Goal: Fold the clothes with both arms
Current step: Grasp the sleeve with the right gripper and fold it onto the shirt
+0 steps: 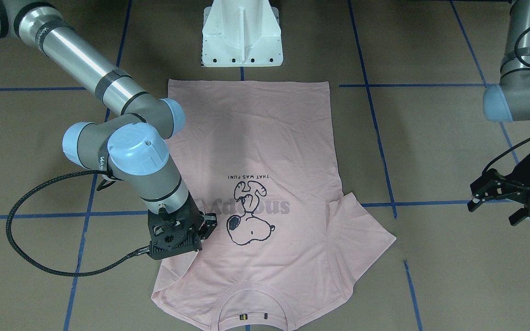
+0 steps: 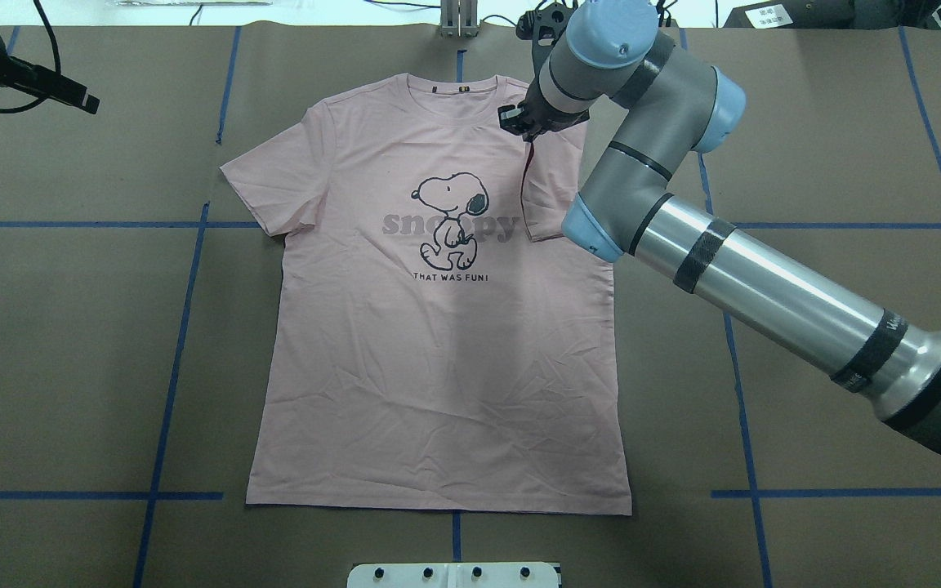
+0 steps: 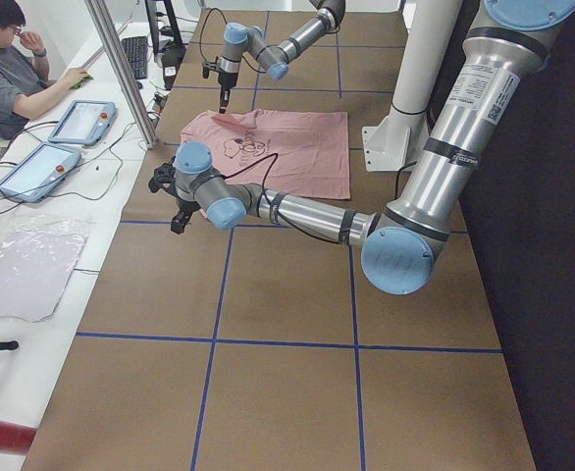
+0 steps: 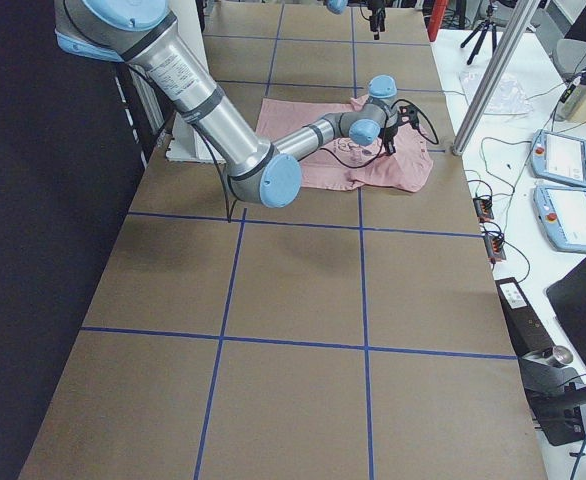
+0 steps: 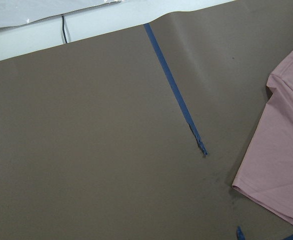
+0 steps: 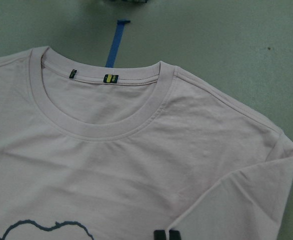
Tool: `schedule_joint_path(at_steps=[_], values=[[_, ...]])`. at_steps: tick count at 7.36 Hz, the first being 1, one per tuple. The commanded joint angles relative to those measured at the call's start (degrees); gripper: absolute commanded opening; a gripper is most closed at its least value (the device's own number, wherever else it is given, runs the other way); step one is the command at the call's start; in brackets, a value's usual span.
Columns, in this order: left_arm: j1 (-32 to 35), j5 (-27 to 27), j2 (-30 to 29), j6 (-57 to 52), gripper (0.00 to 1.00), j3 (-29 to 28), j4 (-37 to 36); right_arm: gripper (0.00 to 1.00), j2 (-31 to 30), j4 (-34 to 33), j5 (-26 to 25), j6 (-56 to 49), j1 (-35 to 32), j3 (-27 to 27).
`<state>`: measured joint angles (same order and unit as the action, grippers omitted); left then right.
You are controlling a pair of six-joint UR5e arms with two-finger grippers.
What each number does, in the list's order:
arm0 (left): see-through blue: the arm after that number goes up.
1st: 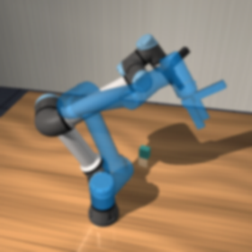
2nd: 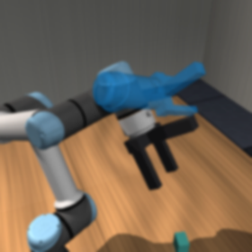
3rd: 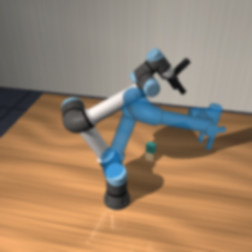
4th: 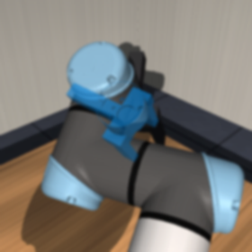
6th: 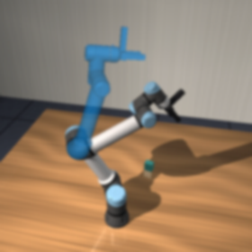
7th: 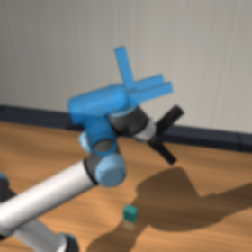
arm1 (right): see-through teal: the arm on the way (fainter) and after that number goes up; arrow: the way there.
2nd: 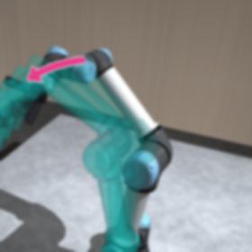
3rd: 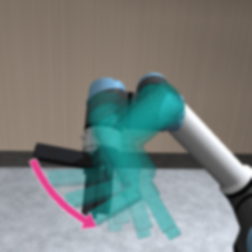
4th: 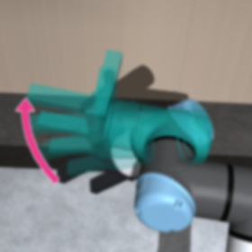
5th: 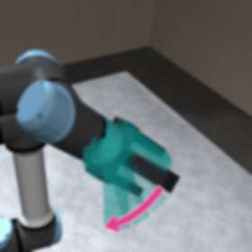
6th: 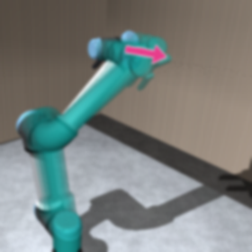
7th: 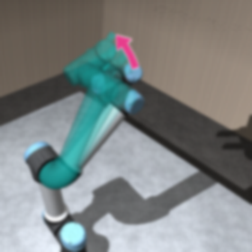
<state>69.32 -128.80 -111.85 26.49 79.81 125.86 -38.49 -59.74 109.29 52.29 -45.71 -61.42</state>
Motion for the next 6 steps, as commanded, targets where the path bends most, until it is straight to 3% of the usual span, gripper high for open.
schedule_joint_path(at_steps=[1,2,3,5,6], values=[[-0.1,0.0,-0.2,0.0,0.99,0.0,0.0,0.91,0.4,0.1,-0.7,-0.3,0.1,0.5],[-0.1,0.1,-0.7,0.2,0.99,-0.2,0.0,1.0,0.9,0.1,-0.7,-0.3,0.3,0.5],[-1.4,0.2,-2.0,4.6,0.99,-0.4,0.0,1.0,0.9,0.0,-0.3,0.4,0.3,0.3],[-9.5,9.7,-4.1,18.5,0.99,0.4,0.0,1.0,-0.6,-3.3,4.8,2.7,-0.2,-2.3],[-13.8,14.9,-4.2,26.1,0.99,0.4,0.9,1.0,-1.6,-9.8,5.2,2.6,-0.9,-5.7]])
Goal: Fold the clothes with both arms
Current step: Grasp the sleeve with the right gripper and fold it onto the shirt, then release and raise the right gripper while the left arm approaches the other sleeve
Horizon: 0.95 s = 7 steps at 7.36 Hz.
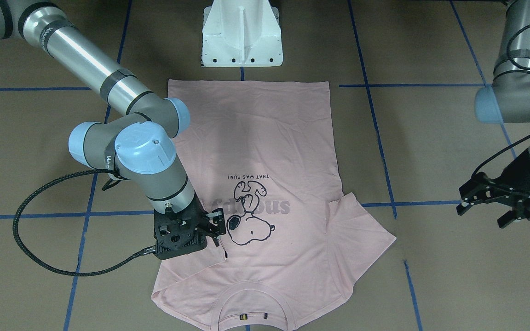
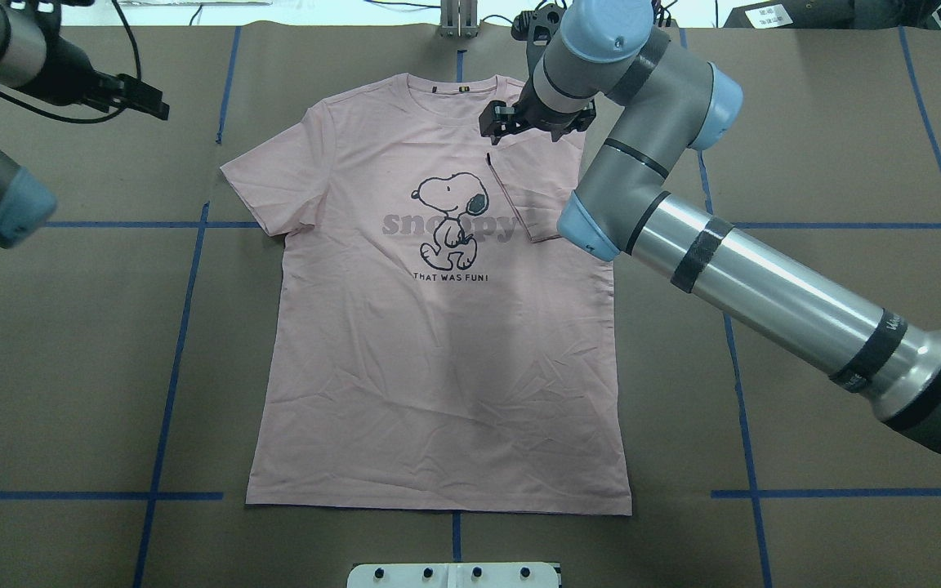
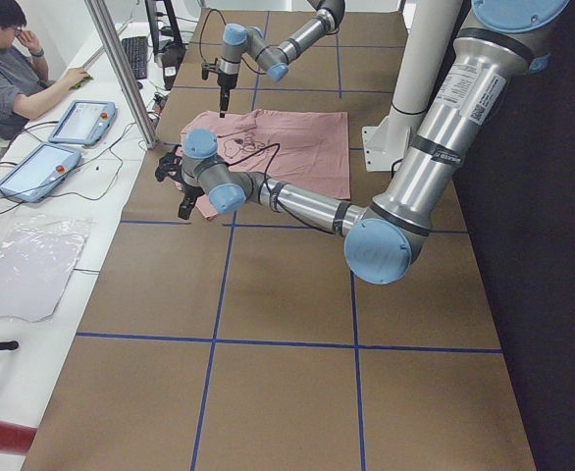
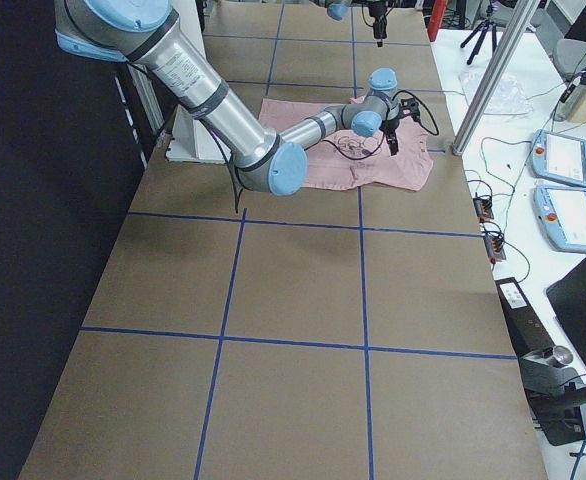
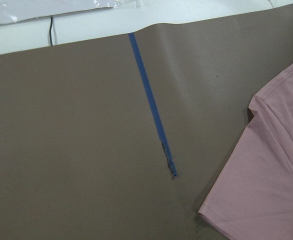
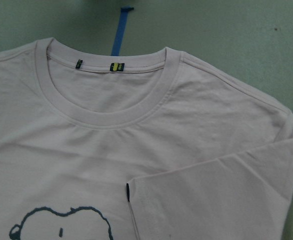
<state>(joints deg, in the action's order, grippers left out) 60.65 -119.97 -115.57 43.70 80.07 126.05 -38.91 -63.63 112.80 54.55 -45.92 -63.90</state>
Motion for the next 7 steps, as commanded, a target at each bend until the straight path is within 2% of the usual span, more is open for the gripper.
schedule_joint_path(at_steps=[1,3,5,7], values=[[-9.2,10.7,-0.6,16.1,0.98,-0.3,1.1,1.0,-1.5,-11.5,1.9,-0.5,-1.9,-5.9],[-12.7,17.5,-4.9,20.6,0.94,-7.2,1.1,1.0,-6.8,-12.7,7.9,-5.3,-6.6,-9.7],[-13.4,18.8,-5.4,20.5,0.92,-9.5,1.4,1.0,-11.8,-12.6,8.7,-10.0,-8.7,-13.4],[-13.4,18.9,-5.5,20.4,0.88,-10.9,2.0,1.0,-11.9,-12.6,8.7,-10.0,-8.8,-13.7]])
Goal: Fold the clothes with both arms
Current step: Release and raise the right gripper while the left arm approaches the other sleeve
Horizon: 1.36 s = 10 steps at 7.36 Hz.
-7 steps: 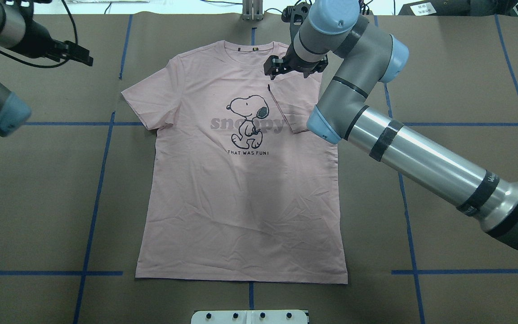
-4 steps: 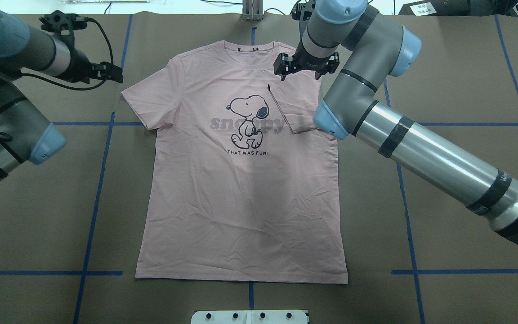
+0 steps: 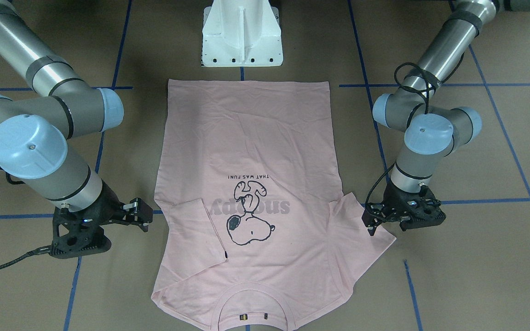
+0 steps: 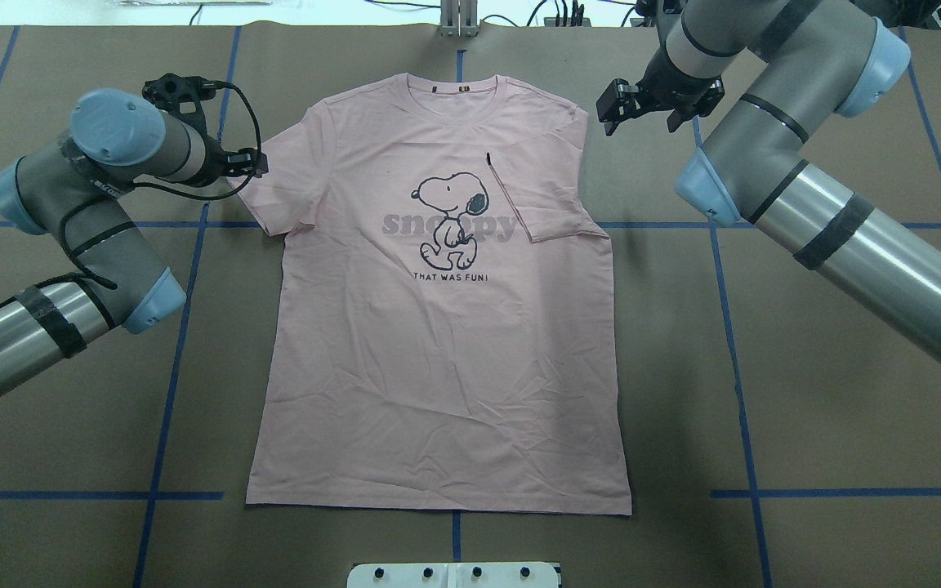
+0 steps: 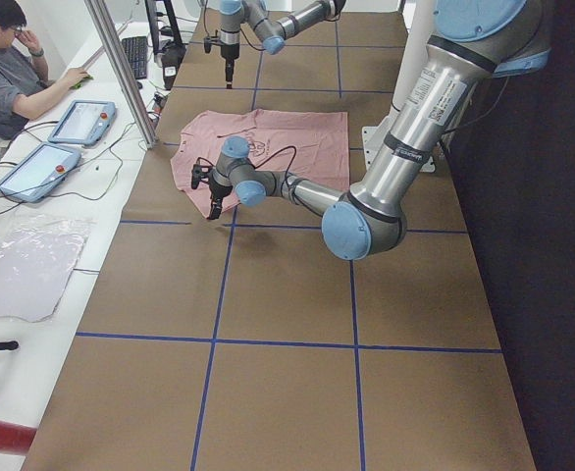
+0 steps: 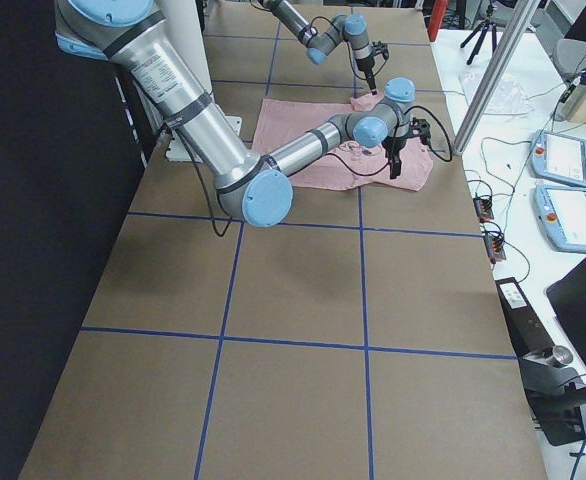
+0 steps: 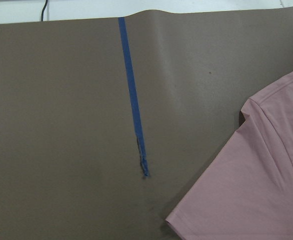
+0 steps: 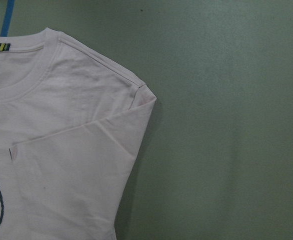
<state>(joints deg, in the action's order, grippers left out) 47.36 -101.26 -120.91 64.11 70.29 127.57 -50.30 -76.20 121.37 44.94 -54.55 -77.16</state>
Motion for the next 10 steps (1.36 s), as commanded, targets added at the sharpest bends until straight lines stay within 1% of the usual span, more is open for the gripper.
schedule_joint_path(at_steps=[1,2,3,5,6,8,9,10], values=[[-0.1,0.2,-0.2,-0.1,0.85,-2.7,2.7,1.0,-0.6,0.0,0.1,-0.4,-0.2,-0.4],[-0.1,0.5,-0.3,-0.2,0.82,-3.3,3.3,1.0,-0.6,0.0,0.1,-0.4,-0.2,-0.4],[-0.1,0.5,-0.5,-0.2,0.76,-3.4,3.3,1.0,-0.6,0.1,0.0,-0.3,-0.2,-0.4],[-0.1,0.5,-0.7,-0.3,0.39,-3.3,3.3,1.0,-0.7,0.1,0.0,-0.4,-0.2,-0.4],[0.0,0.5,-0.8,-0.4,0.24,-3.2,3.3,1.0,-0.6,0.1,0.0,-0.4,-0.2,-0.4],[0.2,0.4,-1.5,-0.4,0.22,-3.1,3.0,1.0,-1.0,0.2,-0.2,-0.4,-0.1,-0.4],[0.3,0.4,-1.6,-0.4,0.16,-3.1,3.0,1.0,-1.4,0.3,-0.3,-0.4,0.0,-0.4],[0.4,0.4,-1.8,-0.4,0.02,-3.1,3.0,1.0,-1.4,0.3,-0.3,-0.4,0.0,-0.4]])
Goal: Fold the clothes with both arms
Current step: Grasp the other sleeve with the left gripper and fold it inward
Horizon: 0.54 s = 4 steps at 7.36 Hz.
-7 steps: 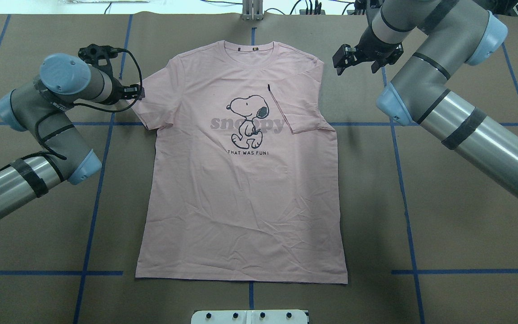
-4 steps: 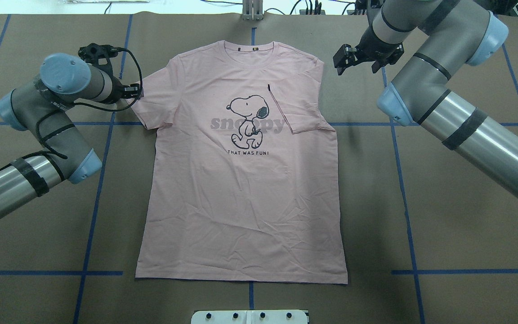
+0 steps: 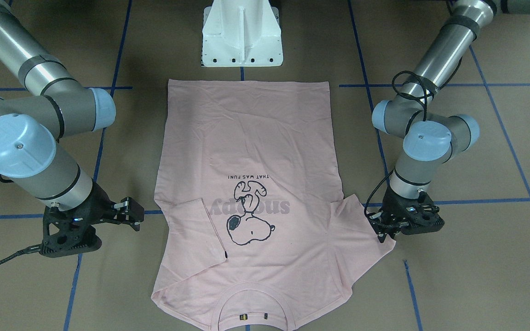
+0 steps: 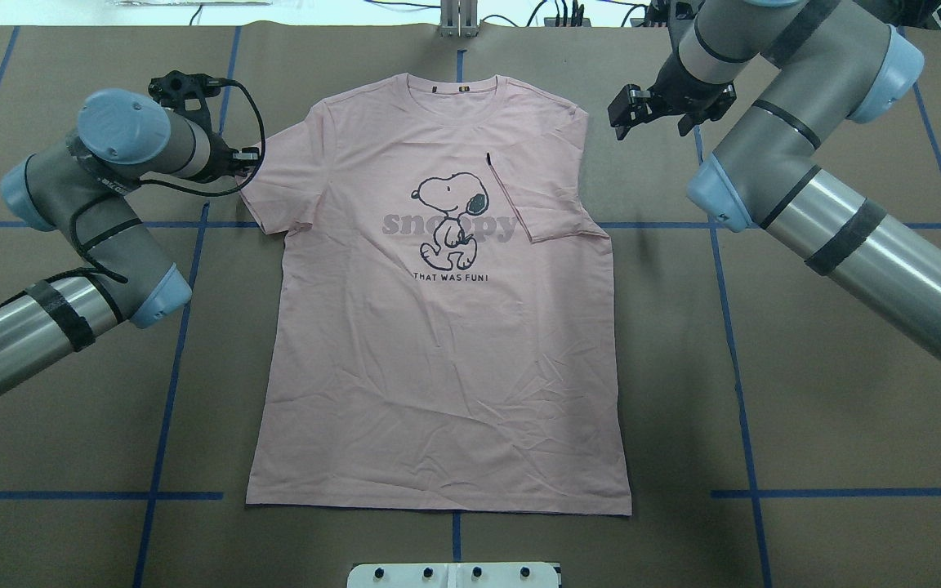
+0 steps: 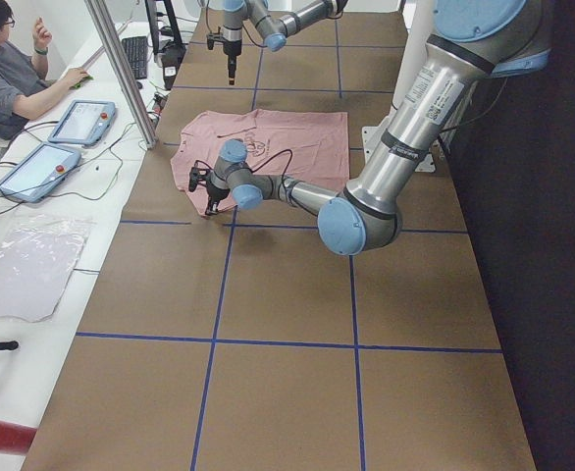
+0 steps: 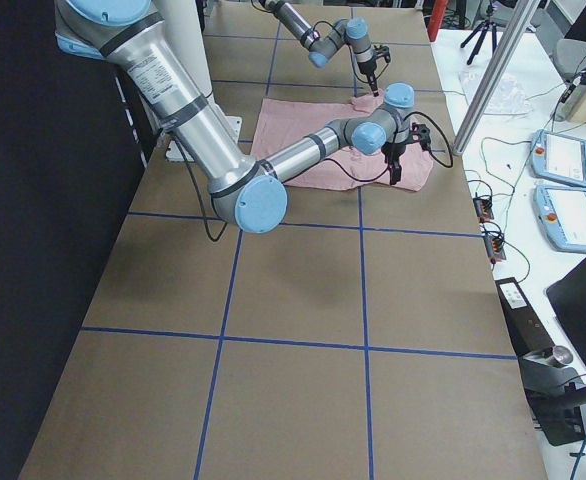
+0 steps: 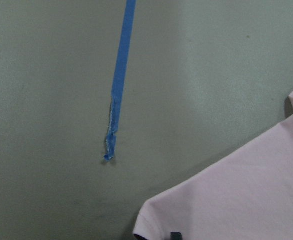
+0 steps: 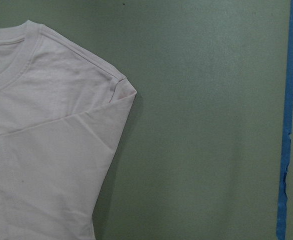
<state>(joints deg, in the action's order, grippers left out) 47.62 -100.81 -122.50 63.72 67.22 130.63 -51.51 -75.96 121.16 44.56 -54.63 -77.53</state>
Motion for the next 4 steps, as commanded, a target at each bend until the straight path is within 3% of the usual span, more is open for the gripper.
schedule_joint_path(at_steps=[1,3,4], values=[[0.5,-0.3,-0.6,0.1,0.0,0.3,-0.4,1.0,-0.2,0.1,-0.3,0.0,0.2,0.2],[1.6,-2.0,-2.3,1.0,0.0,6.9,-5.8,1.0,-0.2,0.3,-0.2,0.0,0.2,0.3],[1.3,-1.9,-5.1,4.3,0.0,7.0,-8.1,1.0,-0.2,0.3,0.0,0.0,0.2,0.2]])
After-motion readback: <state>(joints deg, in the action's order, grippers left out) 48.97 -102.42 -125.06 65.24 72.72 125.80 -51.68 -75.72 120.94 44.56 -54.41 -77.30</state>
